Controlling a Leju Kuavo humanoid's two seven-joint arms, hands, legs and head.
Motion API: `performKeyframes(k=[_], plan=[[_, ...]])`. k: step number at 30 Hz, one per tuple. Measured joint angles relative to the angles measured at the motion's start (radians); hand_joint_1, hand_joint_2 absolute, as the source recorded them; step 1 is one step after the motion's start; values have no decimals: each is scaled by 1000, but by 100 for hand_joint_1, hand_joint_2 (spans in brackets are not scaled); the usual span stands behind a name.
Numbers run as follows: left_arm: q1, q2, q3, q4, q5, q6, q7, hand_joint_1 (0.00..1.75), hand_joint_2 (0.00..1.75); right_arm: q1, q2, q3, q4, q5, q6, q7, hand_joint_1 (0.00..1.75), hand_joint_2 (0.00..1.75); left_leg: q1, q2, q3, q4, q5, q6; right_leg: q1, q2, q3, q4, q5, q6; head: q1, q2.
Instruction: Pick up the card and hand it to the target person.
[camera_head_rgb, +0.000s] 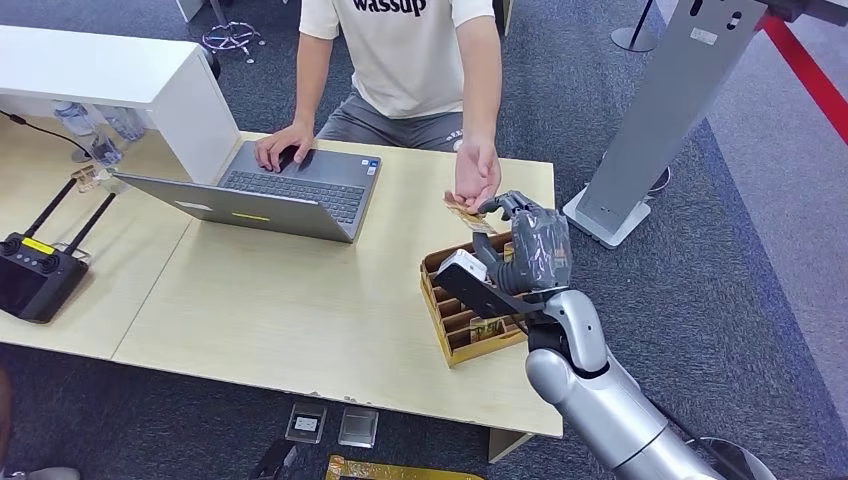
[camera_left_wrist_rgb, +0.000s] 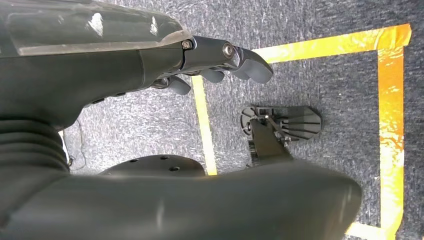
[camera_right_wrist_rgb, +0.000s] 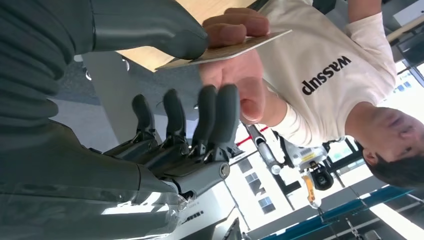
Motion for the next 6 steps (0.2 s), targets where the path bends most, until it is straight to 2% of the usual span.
performKeyframes(k=[1, 6], plan=[[1, 0, 0, 0, 1, -2, -2, 0, 0, 0, 1, 0, 5, -8, -1, -3, 0, 175, 0, 0, 0, 0, 0, 0, 0, 0, 0, 0, 0, 0, 0, 0], [13, 1, 0, 0, 19, -1, -14, 0, 0, 17, 6, -6, 15, -155, 0, -71, 0, 175, 0, 0, 0, 0, 0, 0, 0, 0, 0, 0, 0, 0, -1, 0]])
